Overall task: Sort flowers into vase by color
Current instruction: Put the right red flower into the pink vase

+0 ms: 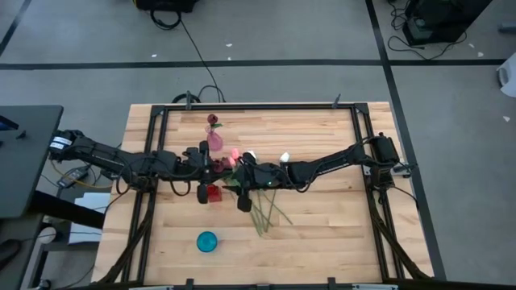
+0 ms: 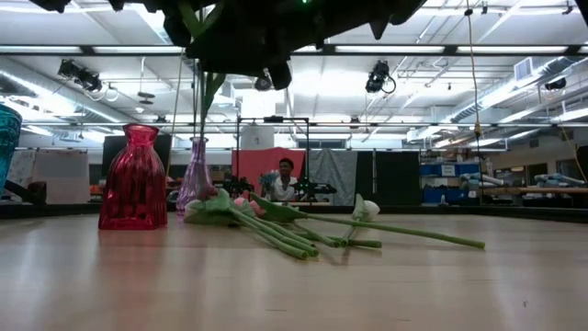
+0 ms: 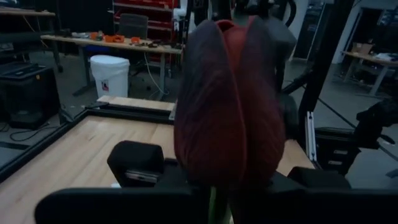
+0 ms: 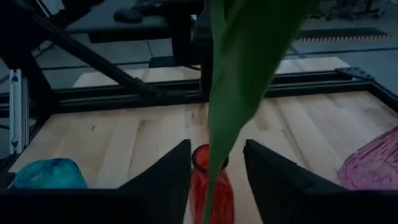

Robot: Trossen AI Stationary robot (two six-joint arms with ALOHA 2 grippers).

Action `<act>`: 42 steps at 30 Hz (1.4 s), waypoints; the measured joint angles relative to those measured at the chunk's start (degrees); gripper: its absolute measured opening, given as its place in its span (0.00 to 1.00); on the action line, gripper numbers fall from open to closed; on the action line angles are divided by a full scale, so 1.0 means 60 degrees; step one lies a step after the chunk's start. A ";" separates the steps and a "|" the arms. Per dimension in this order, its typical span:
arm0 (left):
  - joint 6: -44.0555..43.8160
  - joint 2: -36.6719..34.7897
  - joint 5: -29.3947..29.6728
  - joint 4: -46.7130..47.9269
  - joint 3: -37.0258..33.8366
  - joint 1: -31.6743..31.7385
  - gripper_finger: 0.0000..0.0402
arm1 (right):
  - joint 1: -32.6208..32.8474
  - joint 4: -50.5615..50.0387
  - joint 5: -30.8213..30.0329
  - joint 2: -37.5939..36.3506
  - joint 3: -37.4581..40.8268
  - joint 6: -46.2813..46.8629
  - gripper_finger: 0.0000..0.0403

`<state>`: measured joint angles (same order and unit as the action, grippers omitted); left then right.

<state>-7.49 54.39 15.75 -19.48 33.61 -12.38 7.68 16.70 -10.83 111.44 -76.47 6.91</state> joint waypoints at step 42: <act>-0.1370 -0.2863 0.2215 0.1468 -0.2321 -0.1627 0.53 | -0.1150 -0.1642 0.0944 -0.2378 0.0004 -0.0931 0.05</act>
<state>-15.70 37.21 29.04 -10.67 19.68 -22.14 0.78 6.85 -5.16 97.17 -76.44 1.32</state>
